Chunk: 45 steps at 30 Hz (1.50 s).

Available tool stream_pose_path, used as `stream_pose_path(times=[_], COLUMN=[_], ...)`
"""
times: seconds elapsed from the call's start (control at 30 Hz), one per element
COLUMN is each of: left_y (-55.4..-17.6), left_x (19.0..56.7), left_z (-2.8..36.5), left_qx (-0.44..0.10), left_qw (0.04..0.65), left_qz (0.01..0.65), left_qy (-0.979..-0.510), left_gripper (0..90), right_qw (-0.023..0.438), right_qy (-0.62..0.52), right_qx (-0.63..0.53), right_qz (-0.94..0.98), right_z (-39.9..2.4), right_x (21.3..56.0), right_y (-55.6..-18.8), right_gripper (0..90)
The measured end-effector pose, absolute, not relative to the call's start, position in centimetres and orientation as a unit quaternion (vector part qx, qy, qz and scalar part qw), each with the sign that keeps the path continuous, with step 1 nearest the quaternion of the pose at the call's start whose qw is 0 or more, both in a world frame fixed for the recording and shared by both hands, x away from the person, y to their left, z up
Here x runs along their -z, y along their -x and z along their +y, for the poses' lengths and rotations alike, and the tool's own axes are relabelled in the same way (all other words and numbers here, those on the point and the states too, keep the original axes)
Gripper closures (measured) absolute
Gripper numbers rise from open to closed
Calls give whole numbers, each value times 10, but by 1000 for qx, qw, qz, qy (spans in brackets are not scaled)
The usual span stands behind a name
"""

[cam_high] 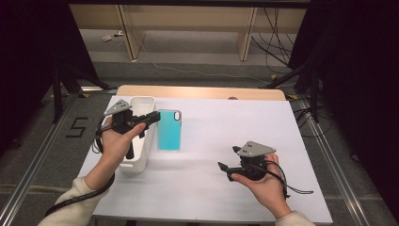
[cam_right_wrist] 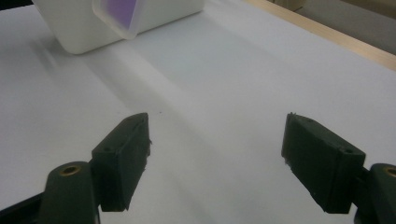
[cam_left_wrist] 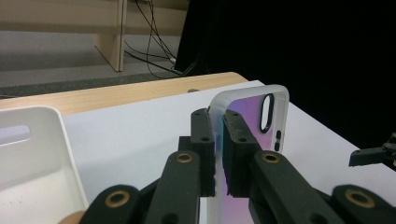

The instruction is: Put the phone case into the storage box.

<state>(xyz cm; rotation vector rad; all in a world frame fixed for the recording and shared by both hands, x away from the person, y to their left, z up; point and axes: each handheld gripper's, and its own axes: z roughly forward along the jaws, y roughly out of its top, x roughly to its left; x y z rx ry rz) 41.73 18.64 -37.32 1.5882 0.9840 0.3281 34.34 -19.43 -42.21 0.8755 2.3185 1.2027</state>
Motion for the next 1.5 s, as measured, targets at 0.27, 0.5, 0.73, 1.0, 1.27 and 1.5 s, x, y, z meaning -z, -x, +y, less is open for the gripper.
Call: stream_pose_path(times=[0.27, 0.5, 0.73, 1.0, 1.27, 1.5], left_y=[-417, -417, -417, -418, -418, -419], left_x=[370, 369, 368, 368, 366, 363], left_z=[190, 190, 190, 190, 194, 196], left_qx=[-143, -144, -146, -147, -150, -151], left_qw=[587, 589, 588, 589, 592, 594], left_qz=[422, 421, 418, 420, 423, 421], left_qy=[-676, -675, -676, -675, -669, -669], left_gripper=[837, 837, 837, 837, 837, 837], right_qw=[202, 213, 215, 222, 221, 224], right_qy=[-317, -320, -327, -330, -337, -344], right_qx=[-438, -458, -474, -482, -480, -482], right_qz=[817, 802, 789, 781, 779, 774], right_z=[-201, -209, -218, -223, -231, -236], right_x=[420, 417, 417, 418, 418, 419], right_y=[-341, -339, -336, -334, -331, -328], right_gripper=[256, 262, 261, 259, 246, 245])
